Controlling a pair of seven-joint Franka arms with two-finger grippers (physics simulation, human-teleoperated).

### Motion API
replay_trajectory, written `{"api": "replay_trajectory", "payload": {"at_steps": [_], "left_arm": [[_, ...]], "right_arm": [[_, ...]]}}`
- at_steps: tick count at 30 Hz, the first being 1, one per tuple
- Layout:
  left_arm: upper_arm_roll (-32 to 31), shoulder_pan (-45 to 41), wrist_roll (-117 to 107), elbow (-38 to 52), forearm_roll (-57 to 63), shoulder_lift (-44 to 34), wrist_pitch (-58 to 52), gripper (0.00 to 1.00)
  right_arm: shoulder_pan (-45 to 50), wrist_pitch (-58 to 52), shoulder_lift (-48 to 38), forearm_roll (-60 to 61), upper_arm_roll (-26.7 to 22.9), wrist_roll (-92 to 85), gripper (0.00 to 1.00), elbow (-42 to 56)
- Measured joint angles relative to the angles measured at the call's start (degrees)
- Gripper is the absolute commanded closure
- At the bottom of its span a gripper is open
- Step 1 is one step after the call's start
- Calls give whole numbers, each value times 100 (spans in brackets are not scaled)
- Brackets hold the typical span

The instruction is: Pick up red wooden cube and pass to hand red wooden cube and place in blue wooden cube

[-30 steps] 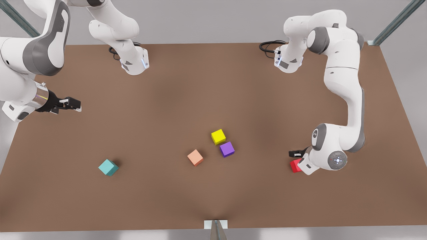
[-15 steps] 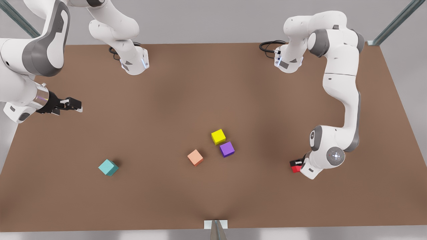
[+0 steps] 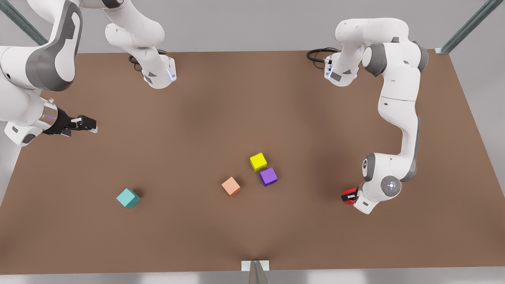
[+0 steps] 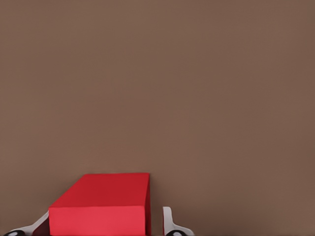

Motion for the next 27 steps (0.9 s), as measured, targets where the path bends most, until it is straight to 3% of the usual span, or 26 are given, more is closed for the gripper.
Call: {"api": "replay_trajectory", "payload": {"at_steps": [6, 10, 13, 16, 19, 21, 27], "left_arm": [[0, -19, -47, -4, 0, 82, 129, 0], [0, -20, -84, -1, 15, 104, 165, 29], [-6, -42, -136, 15, 14, 72, 176, 40], [-201, -26, -223, 377, -70, -45, -128, 40], [-779, -24, -332, 1182, -347, -73, -992, 40], [-1267, -19, -419, 1672, -895, -78, -1572, 40], [-2622, -32, -725, 2200, -2603, 67, -2242, 40]], "right_arm": [[1, 1, 4, 2, 0, -17, 0, -1], [0, 1, 5, 8, 3, -26, 0, -1], [2, 1, 4, 10, 5, -31, 0, -2], [4, 1, 11, 10, 4, -36, 0, -1], [-7, 8, 213, 111, -5, -92, 0, 63], [-152, 16, 857, 648, -47, -325, 0, 361], [17, 319, 2831, 3301, 203, -1348, 0, 1175]]}}
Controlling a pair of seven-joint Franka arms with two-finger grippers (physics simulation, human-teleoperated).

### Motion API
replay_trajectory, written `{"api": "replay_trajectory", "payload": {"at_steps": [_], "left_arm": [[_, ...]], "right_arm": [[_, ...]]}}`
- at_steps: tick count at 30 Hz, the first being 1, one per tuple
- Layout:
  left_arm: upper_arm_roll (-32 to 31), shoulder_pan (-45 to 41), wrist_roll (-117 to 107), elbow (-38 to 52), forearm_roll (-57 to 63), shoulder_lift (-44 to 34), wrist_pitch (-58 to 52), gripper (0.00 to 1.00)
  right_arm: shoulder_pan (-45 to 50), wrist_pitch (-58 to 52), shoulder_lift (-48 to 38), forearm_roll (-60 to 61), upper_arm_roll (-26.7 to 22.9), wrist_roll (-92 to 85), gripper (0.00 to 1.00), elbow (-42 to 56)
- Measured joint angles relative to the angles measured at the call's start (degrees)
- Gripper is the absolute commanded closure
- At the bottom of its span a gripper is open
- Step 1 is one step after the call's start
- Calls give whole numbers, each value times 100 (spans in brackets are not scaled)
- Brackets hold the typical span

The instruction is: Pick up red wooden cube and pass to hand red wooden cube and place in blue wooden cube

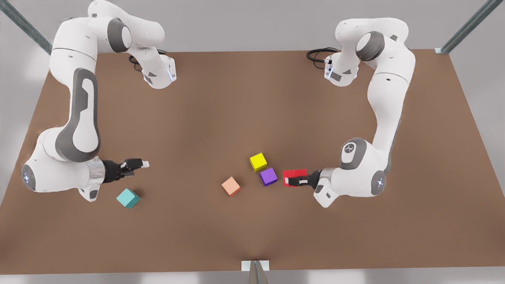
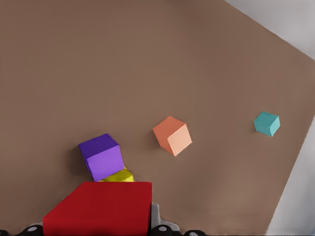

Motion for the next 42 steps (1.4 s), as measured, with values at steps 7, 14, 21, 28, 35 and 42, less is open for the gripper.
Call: {"api": "replay_trajectory", "payload": {"at_steps": [7, 14, 21, 28, 35, 42], "left_arm": [[-968, -116, 358, 26, -2087, 888, 1055, 40], [-976, -197, 1469, 0, -2629, 1095, 1657, 44], [-983, -406, 2600, -96, -2698, 1262, 2141, 44], [-987, -563, 3390, -54, -2783, 1326, 2580, 44], [-987, -673, 3911, 27, -3018, 1369, 2852, 44], [-987, -674, 4260, 28, -3070, 1362, 2940, 44]], "right_arm": [[372, 1112, 697, 2463, 18, -2692, 0, -314], [739, 1587, 729, 3854, 54, -5115, 0, -580], [1015, 1736, 714, 4660, 182, -6777, 0, -1079], [1226, 1881, 717, 5145, 191, -7905, 0, -1283], [1309, 1949, 714, 5408, 293, -8670, 0, -1407], [1453, 1998, 736, 5531, 303, -9190, 0, -1518]]}}
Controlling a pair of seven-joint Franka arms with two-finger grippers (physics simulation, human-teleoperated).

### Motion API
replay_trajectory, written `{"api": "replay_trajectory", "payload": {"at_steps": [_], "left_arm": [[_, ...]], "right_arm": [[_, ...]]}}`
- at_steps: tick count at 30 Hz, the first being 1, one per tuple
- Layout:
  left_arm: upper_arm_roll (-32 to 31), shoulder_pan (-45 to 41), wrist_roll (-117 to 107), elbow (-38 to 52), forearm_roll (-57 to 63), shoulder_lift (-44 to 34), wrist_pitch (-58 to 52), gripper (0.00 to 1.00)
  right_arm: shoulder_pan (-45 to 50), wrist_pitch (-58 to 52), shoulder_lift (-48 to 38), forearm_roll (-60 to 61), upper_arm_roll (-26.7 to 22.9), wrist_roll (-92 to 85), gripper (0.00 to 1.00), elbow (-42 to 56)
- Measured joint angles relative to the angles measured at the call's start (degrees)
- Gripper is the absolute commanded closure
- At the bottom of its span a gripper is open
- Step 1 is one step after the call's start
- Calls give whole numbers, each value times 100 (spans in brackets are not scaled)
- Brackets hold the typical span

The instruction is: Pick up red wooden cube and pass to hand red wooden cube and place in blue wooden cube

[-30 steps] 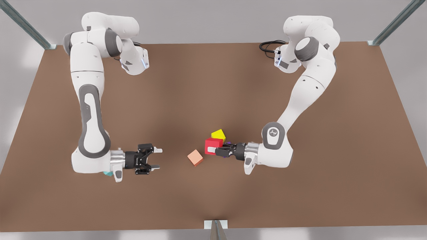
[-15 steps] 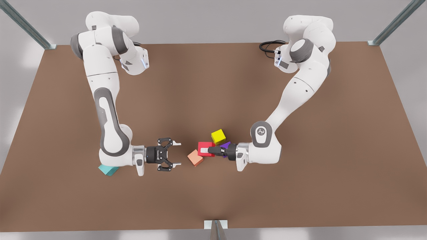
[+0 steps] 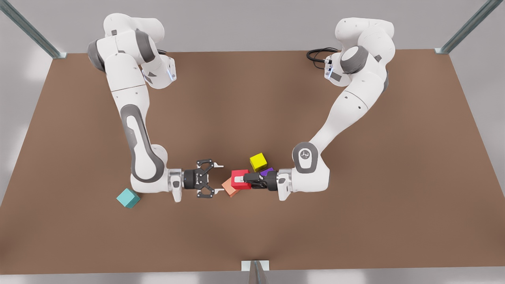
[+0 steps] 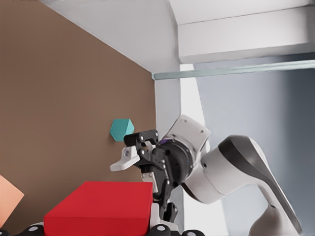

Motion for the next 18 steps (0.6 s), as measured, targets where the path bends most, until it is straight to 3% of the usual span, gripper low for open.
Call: {"api": "replay_trajectory", "payload": {"at_steps": [18], "left_arm": [[0, 0, 470, -9, -134, -1, 37, 43]], "right_arm": [[197, 364, 100, 495, 0, -688, 0, 83]]}}
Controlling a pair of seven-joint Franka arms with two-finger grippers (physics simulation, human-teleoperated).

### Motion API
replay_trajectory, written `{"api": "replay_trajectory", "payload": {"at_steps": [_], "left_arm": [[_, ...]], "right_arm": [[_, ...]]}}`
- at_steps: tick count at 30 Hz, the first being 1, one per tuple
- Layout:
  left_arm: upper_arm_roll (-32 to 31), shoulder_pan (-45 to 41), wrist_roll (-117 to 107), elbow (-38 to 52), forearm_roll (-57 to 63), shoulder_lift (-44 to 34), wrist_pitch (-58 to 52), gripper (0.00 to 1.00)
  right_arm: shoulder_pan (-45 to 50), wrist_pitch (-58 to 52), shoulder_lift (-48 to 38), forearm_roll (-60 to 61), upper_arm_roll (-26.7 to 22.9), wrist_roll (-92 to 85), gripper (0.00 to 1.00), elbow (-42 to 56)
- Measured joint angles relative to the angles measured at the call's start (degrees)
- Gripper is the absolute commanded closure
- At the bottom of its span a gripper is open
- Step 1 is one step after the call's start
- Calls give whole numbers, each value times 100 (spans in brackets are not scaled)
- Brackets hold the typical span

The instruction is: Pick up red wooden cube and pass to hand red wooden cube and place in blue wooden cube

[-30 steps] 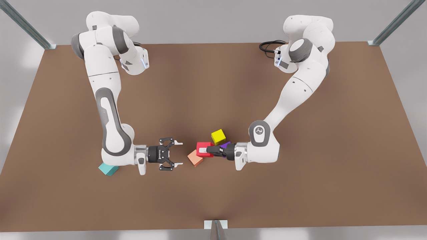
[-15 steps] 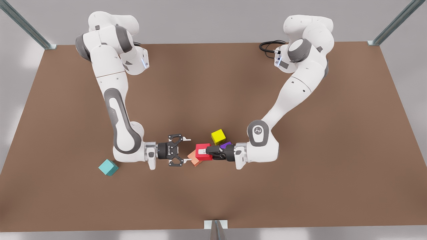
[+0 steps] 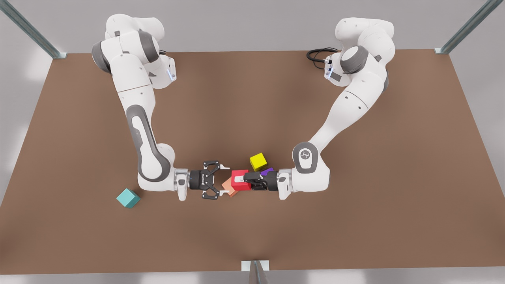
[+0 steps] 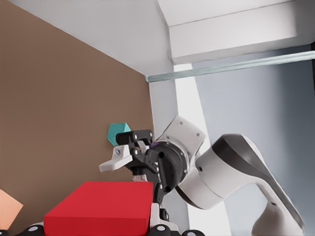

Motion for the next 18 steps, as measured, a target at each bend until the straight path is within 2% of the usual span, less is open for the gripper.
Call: {"api": "replay_trajectory", "payload": {"at_steps": [18], "left_arm": [[0, -146, 184, 8, -18, 9, 162, 43]], "right_arm": [[64, 154, 73, 189, 194, -230, 0, 140]]}}
